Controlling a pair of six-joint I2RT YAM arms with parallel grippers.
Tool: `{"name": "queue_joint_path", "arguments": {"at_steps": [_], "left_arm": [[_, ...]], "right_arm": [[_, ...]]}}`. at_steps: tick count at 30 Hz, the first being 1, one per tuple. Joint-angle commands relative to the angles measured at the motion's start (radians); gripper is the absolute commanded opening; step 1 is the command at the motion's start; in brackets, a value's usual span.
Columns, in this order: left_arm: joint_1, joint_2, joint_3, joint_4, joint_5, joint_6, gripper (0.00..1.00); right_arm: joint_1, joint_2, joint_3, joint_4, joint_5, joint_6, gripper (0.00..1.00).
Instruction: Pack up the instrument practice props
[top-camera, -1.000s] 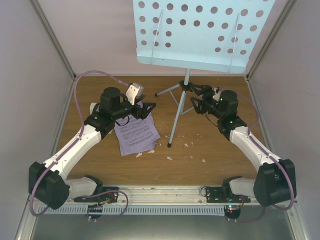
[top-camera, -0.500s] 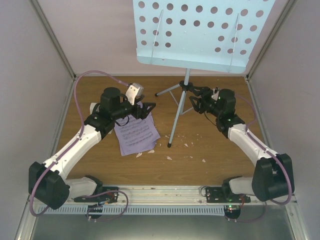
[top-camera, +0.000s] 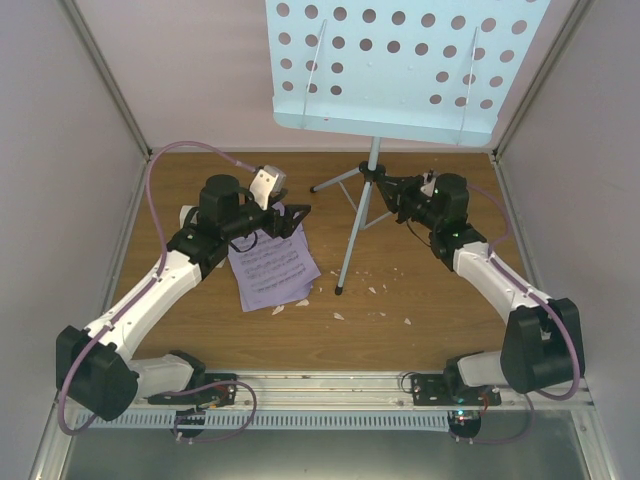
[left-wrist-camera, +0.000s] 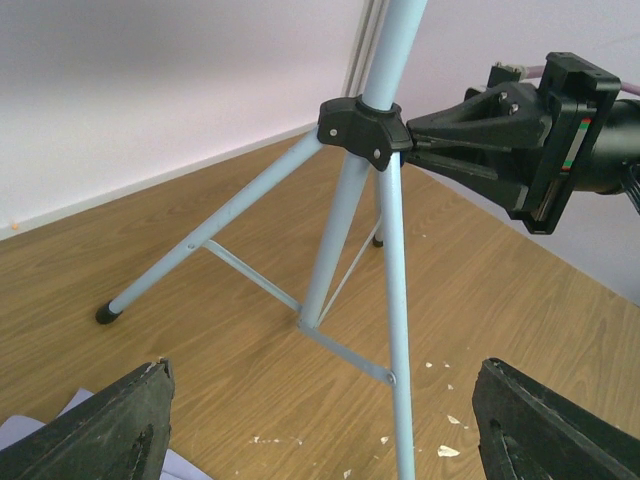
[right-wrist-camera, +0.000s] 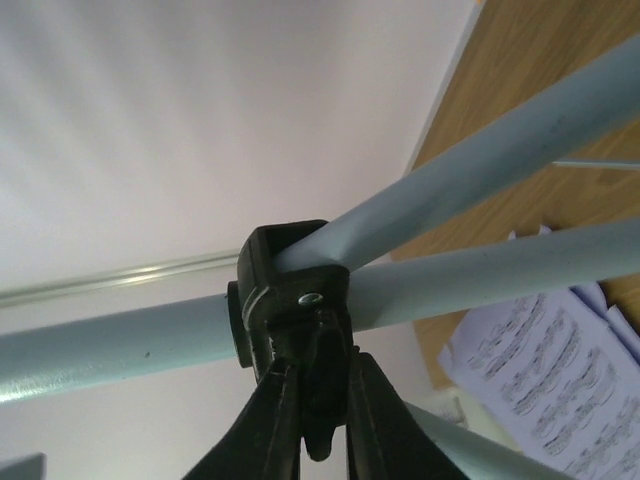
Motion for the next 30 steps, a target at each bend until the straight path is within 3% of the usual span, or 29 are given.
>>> {"name": "queue_joint_path", "arguments": {"at_steps": [1,10,21,30], "left_arm": [[-0.008,-0.022,-0.001,0.026,-0.005,0.014,0.82],[-0.009,-0.019,0.001,0.026,-0.003,0.013,0.82],[-0.008,-0.013,0.000,0.026,-0.002,0.013,0.82],[-0.010,-0.011,0.000,0.025,-0.005,0.017,0.82]], "right_arm": [[-0.004,-0.020,0.017,-0.008,0.039,-0.034,0.02],[0.004,-0.036,0.017,-0.058,0.133,-0.207,0.00],[0.032,-0.083,-0.053,0.033,0.392,-0.833,0.01],[0.040,-0.045,-0.086,0.104,0.406,-1.178,0.01]]}}
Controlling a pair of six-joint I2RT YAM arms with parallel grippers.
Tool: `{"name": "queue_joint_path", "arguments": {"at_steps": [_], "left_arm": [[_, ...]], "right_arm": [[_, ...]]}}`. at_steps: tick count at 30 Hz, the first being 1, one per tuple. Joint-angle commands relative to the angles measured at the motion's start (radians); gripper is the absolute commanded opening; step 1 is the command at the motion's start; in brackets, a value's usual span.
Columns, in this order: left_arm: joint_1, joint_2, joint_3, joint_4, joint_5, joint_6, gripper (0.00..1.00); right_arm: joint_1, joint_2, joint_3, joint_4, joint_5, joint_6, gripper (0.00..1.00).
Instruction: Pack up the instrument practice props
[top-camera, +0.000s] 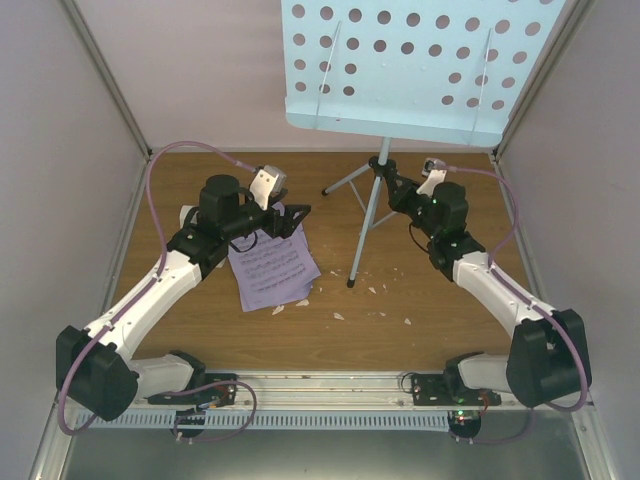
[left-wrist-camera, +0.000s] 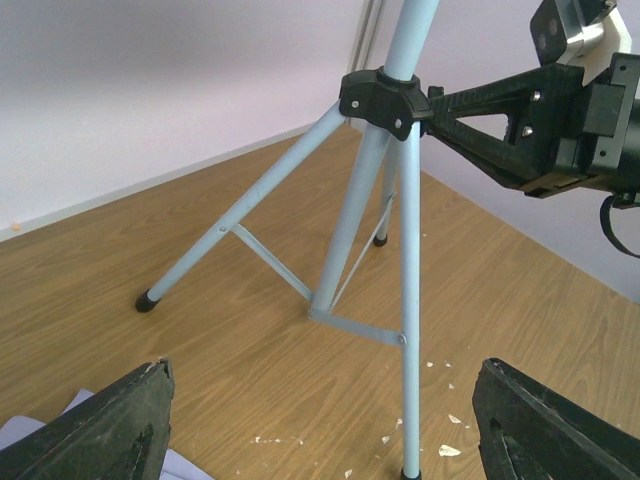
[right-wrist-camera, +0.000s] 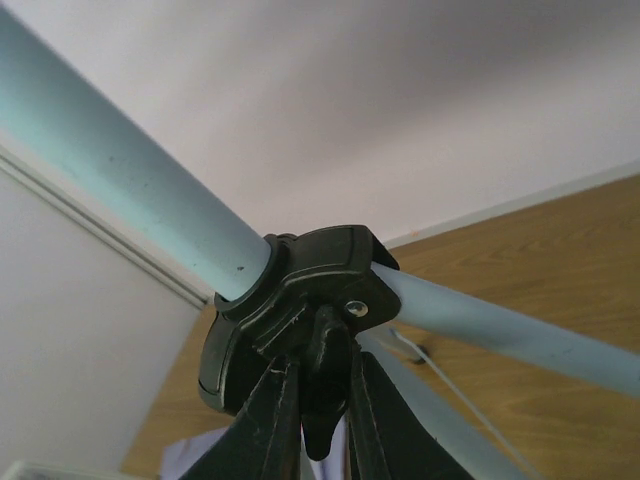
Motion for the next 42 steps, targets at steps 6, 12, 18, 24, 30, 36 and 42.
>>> {"name": "queue_joint_path", "arguments": {"at_steps": [6,12,18,24,30,36,42], "left_arm": [[-0.010,-0.009,0.000,0.026,-0.002,0.015,0.82],[-0.012,-0.003,-0.002,0.026,-0.006,0.016,0.82],[-0.013,-0.003,-0.006,0.030,-0.013,0.023,0.82],[-0.016,-0.008,-0.015,0.039,-0.023,0.026,0.82],[-0.025,-0.007,-0.029,0.054,-0.033,0.030,0.82],[-0.037,-0.015,-0.051,0.080,-0.029,0.047,0.82],[-0.088,0.004,-0.065,0.148,0.056,-0.033,0.79]], "right_arm": [[0.008,-0.015,-0.112,0.176,0.193,-0.540,0.07],[0.012,-0.033,-0.131,0.193,0.212,-0.699,0.28],[0.012,-0.098,-0.153,0.200,0.166,-0.674,0.86],[-0.027,-0.211,-0.255,0.214,0.326,-0.492,0.99],[-0.254,-0.293,-0.356,0.238,0.111,-0.335,1.00],[-0.560,-0.149,-0.321,0.368,-0.436,-0.116,0.94],[-0.569,0.111,-0.077,0.515,-0.838,-0.002,0.79]]}}
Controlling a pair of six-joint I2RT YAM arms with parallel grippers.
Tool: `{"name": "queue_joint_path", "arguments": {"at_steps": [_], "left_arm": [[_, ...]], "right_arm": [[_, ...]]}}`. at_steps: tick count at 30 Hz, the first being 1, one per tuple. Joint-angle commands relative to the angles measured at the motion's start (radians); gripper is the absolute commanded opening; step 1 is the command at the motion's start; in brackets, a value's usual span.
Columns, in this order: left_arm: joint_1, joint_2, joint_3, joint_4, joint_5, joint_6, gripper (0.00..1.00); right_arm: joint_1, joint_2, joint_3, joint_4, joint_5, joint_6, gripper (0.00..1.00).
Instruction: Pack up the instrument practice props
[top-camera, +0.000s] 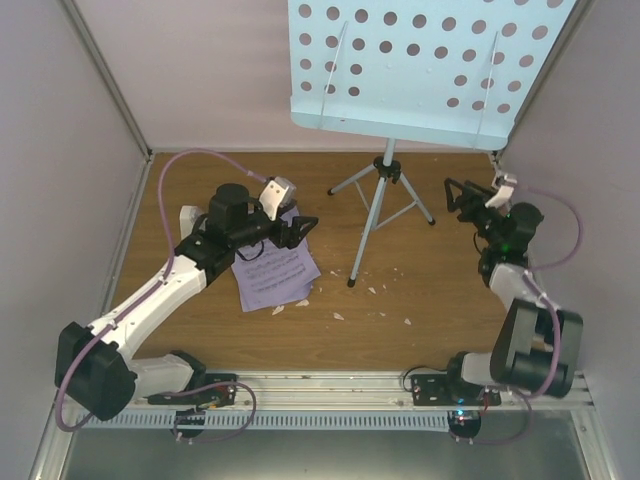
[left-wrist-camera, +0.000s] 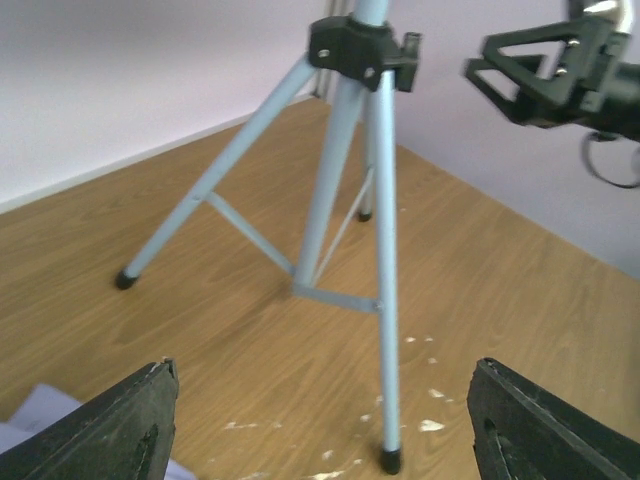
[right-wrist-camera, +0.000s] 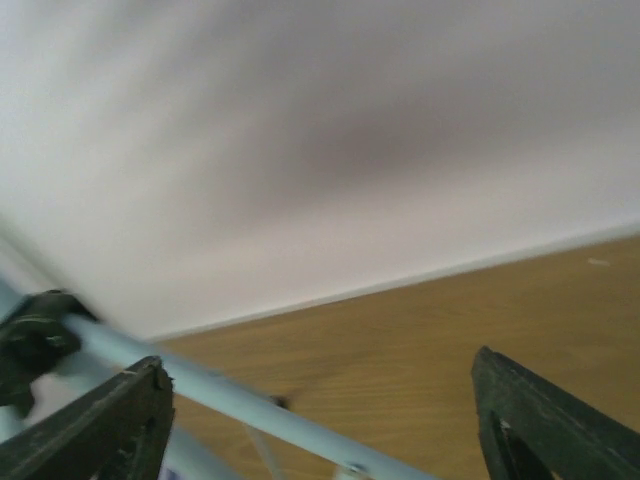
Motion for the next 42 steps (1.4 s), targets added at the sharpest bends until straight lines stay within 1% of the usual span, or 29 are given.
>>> {"name": "queue_joint_path", "arguments": {"at_steps": [1,5,7,9,10,11,15,20,23,27,33,38,40,42], "left_arm": [[-0.052,0.010,-0.017,0.148,0.089,-0.093,0.78],[-0.081,0.028,-0.064,0.328,0.163,-0.273,0.72],[-0.099,0.050,-0.088,0.414,0.159,-0.316,0.66],[-0.119,0.099,-0.079,0.452,0.158,-0.328,0.60],[-0.130,0.129,-0.063,0.458,0.163,-0.329,0.56],[-0.139,0.162,-0.044,0.457,0.174,-0.327,0.55],[-0.171,0.264,0.021,0.465,0.196,-0.311,0.54],[-0.174,0.392,0.094,0.471,0.198,-0.293,0.53],[-0.175,0.454,0.141,0.465,0.203,-0.284,0.46],[-0.174,0.517,0.202,0.441,0.184,-0.256,0.45],[-0.174,0.596,0.270,0.416,0.191,-0.235,0.47],[-0.174,0.637,0.298,0.399,0.178,-0.222,0.45],[-0.174,0.655,0.309,0.398,0.178,-0.220,0.45],[-0.174,0.667,0.321,0.391,0.181,-0.218,0.42]], "right_arm": [[0.011,0.142,0.184,0.196,-0.426,0.138,0.77],[0.059,0.237,0.332,0.211,-0.556,0.127,0.73],[0.086,0.287,0.389,0.245,-0.609,0.139,0.70],[0.131,0.339,0.441,0.287,-0.644,0.158,0.66],[0.149,0.361,0.468,0.299,-0.657,0.166,0.63],[0.166,0.378,0.493,0.309,-0.665,0.170,0.62],[0.212,0.424,0.579,0.312,-0.689,0.177,0.57],[0.254,0.462,0.653,0.294,-0.703,0.163,0.50],[0.269,0.486,0.690,0.294,-0.706,0.159,0.48],[0.282,0.510,0.730,0.303,-0.717,0.165,0.42],[0.282,0.536,0.773,0.346,-0.737,0.198,0.40],[0.282,0.567,0.811,0.433,-0.741,0.270,0.35],[0.282,0.586,0.828,0.503,-0.744,0.327,0.31],[0.282,0.616,0.844,0.603,-0.749,0.410,0.27]]}}
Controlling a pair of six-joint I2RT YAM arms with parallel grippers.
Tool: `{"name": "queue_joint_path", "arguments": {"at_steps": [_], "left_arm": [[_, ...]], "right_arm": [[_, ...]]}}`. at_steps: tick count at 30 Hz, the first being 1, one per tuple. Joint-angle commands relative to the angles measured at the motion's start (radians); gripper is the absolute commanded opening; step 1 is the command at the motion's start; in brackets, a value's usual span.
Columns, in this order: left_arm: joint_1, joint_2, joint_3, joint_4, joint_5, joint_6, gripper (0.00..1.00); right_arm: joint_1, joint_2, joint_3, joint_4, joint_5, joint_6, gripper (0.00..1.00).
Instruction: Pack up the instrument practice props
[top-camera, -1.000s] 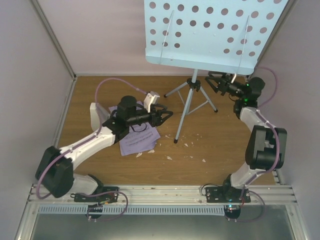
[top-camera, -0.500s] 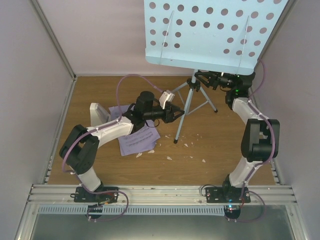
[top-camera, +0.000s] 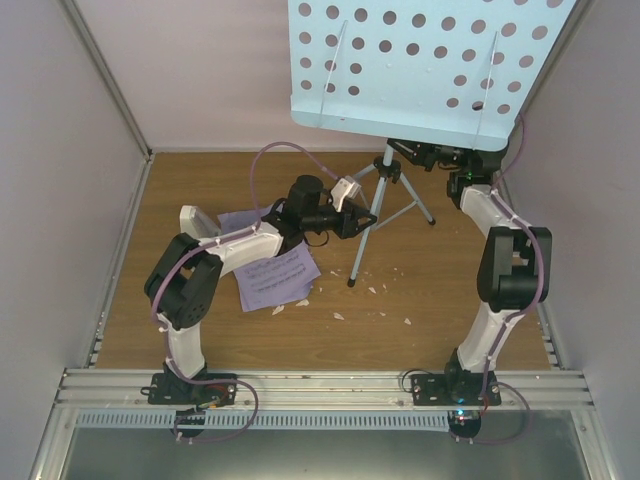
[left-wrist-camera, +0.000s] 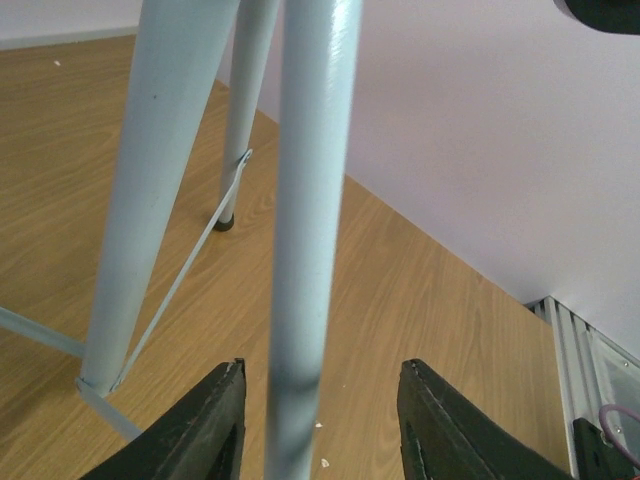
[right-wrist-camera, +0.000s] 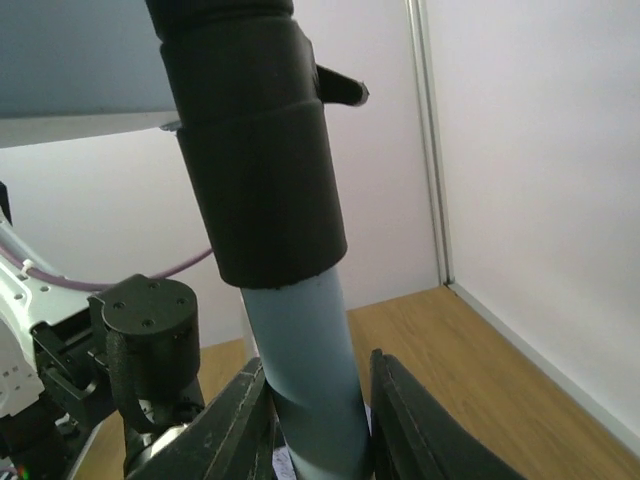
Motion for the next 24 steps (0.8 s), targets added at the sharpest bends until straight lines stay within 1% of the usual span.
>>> {"name": "queue_joint_path", "arguments": {"at_steps": [1,4,6,8,12,13,17,19,22,24], "left_arm": [[-0.005,0.036,0.047,0.017,-0.003,0.030,0.40],[-0.005,0.049,0.060,0.010,-0.004,0.039,0.34],[-0.005,0.060,0.071,0.002,-0.003,0.048,0.29],[-0.005,0.067,0.079,-0.004,-0.003,0.056,0.22],[-0.005,0.073,0.082,-0.008,-0.007,0.068,0.05],[-0.005,0.071,0.081,-0.008,-0.006,0.071,0.01],[-0.005,0.062,0.074,0.000,-0.006,0.081,0.00],[-0.006,0.050,0.058,0.023,-0.004,0.079,0.00],[-0.006,0.025,0.025,0.074,0.000,0.062,0.00],[-0.006,0.008,0.009,0.101,0.009,0.050,0.00]], "right_arm": [[0.005,0.062,0.058,0.249,-0.023,0.185,0.27],[0.005,0.105,0.092,0.384,-0.033,0.319,0.25],[0.005,0.120,0.106,0.414,-0.033,0.355,0.22],[0.005,0.119,0.100,0.408,-0.027,0.346,0.17],[0.005,0.092,0.070,0.380,-0.012,0.305,0.01],[0.005,0.082,0.062,0.363,-0.009,0.286,0.01],[0.005,0.010,-0.001,0.209,0.021,0.143,0.01],[0.034,-0.045,-0.049,0.070,0.055,0.028,0.01],[0.050,-0.138,-0.128,-0.152,0.126,-0.172,0.01],[0.063,-0.192,-0.170,-0.274,0.164,-0.275,0.01]]}}
